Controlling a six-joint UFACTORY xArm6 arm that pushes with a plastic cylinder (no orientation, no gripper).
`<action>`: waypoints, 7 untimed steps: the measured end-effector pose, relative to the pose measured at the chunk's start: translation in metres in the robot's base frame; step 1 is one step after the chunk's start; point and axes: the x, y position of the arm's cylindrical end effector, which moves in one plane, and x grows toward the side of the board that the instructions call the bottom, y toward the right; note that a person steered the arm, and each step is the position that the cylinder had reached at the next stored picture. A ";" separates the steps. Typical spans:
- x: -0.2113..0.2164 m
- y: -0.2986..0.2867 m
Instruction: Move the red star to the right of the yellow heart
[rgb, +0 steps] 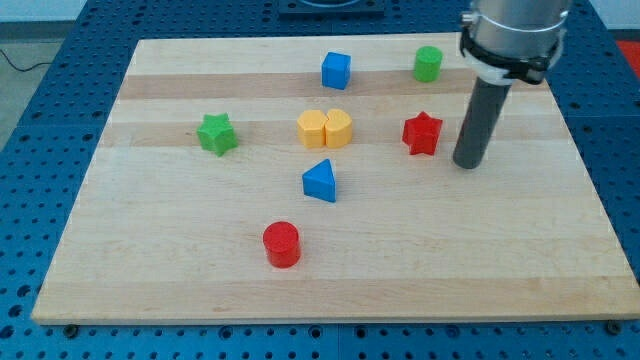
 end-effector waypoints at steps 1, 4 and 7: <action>-0.018 -0.018; -0.075 -0.067; -0.019 -0.019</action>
